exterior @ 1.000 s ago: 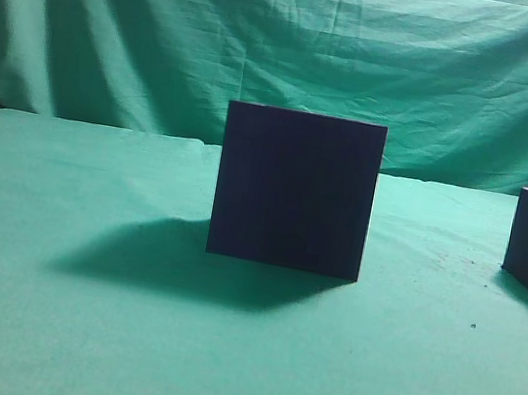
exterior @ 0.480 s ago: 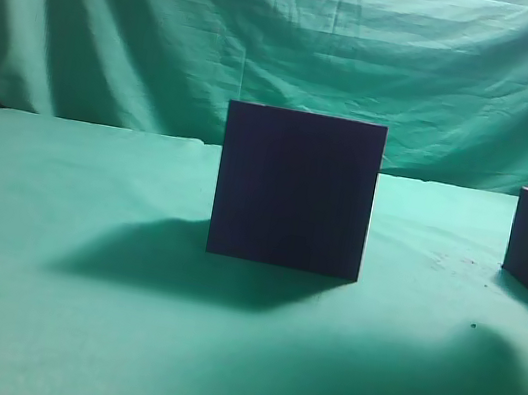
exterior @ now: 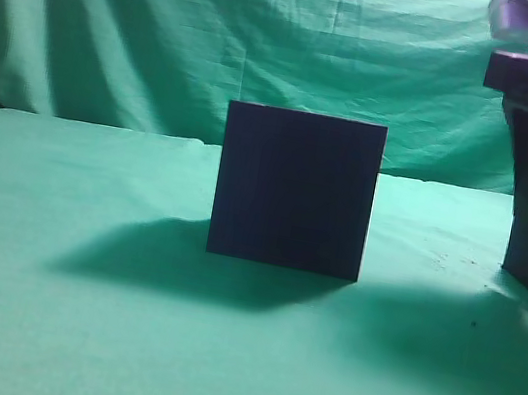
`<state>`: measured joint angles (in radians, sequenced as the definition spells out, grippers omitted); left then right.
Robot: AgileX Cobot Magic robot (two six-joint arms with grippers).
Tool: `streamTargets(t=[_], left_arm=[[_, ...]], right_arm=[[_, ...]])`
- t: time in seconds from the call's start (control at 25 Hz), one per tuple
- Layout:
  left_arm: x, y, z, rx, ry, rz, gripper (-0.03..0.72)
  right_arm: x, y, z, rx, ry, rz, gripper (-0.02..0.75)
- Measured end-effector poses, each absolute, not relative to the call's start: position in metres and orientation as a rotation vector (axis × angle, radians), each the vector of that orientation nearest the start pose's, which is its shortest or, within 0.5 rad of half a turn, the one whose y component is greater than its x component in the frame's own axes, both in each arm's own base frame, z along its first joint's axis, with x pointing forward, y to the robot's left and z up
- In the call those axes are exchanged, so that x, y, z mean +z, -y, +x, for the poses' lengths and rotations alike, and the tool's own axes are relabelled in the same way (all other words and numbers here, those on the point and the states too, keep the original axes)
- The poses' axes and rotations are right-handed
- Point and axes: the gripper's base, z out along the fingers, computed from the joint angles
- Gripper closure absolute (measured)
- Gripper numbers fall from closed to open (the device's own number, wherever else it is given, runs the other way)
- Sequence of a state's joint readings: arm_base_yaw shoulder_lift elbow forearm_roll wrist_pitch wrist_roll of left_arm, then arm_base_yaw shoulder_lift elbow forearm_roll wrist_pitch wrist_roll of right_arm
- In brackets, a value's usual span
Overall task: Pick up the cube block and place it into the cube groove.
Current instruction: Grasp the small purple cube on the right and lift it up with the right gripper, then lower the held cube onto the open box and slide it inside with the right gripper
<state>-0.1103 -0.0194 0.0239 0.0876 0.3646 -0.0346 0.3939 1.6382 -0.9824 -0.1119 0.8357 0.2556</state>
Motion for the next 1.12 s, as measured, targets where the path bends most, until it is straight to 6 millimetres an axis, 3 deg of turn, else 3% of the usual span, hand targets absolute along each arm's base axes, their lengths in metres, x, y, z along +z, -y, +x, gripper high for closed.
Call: streamTargets(t=[0.2,0.28,0.32,0.44,0.6,0.72,0.88,1.12], left_arm=[[0.173,0.003,0.052,-0.015,-1.847,0.124,0.688],[0.173,0.003,0.052,-0.015,-1.847,0.124,0.688],[0.173,0.003,0.052,-0.015,-1.847,0.124,0.688],[0.173,0.003,0.052,-0.015,-1.847,0.124,0.688],[0.173,0.003,0.052,-0.015,-1.847,0.124,0.688],[0.173,0.003,0.052,-0.015,-1.847,0.124,0.688],[0.173,0.003,0.052,-0.015,-1.847,0.124,0.688],[0.173,0.003,0.052,-0.015,-1.847,0.124,0.688]], right_arm=[[0.187,-0.109,0.28,-0.045,-2.952,-0.274,0.272],[0.188,-0.109,0.281,-0.045,-2.953,-0.262,0.264],[0.189,-0.109,0.281,-0.049,-2.959,-0.254,0.309],[0.201,-0.11,0.286,-0.062,-2.969,-0.249,0.314],[0.233,-0.118,0.296,-0.076,-2.972,-0.257,0.314],[0.263,-0.137,0.292,-0.064,-2.927,-0.332,0.314],[0.302,-0.174,0.271,0.025,-2.83,-0.388,0.314],[0.307,-0.215,0.24,0.134,-2.85,-0.348,0.314]])
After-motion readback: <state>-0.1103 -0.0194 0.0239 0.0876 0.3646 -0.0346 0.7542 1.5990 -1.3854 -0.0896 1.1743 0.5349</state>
